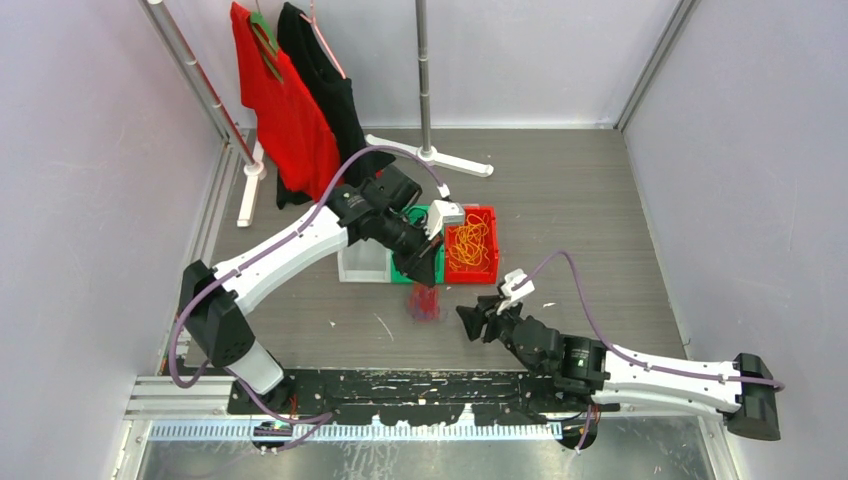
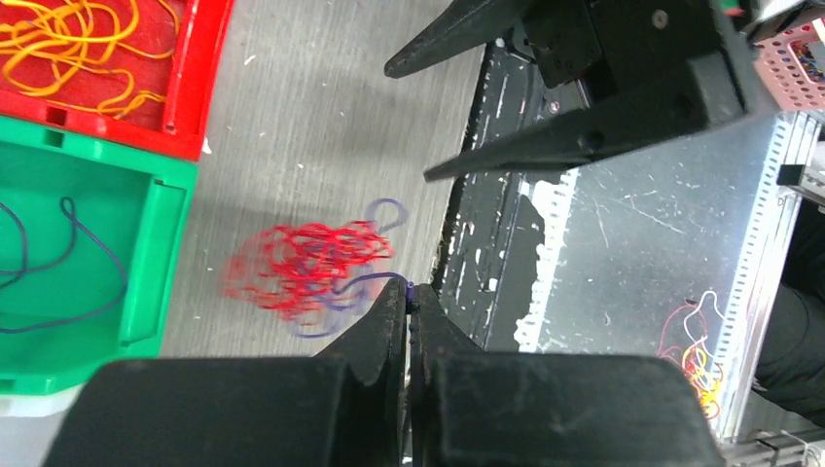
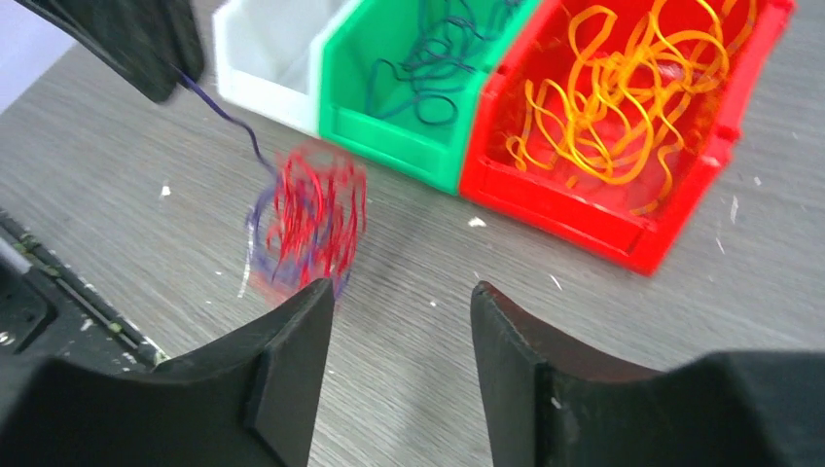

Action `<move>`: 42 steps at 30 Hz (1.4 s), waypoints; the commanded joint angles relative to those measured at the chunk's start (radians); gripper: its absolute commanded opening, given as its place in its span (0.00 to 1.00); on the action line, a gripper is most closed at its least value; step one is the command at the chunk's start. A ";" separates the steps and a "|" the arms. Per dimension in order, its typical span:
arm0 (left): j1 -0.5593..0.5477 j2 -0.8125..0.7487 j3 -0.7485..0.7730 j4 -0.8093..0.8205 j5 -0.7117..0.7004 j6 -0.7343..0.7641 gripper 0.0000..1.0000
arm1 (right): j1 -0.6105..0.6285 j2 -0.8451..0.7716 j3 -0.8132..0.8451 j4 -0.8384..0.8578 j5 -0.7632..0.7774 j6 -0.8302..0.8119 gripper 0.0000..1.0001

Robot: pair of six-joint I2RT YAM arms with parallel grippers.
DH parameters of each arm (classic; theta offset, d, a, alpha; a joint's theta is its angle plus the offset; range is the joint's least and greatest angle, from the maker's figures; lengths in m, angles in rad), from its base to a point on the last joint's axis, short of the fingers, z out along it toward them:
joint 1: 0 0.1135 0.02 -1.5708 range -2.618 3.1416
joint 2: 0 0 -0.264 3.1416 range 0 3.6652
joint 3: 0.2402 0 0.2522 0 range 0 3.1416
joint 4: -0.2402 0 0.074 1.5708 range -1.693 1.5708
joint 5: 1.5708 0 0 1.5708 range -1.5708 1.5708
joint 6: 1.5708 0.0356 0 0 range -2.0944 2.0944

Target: Untangle the cables

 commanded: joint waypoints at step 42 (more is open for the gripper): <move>-0.003 -0.229 0.099 -0.232 0.195 0.002 0.00 | -0.007 0.478 0.227 0.726 -0.401 -0.198 0.55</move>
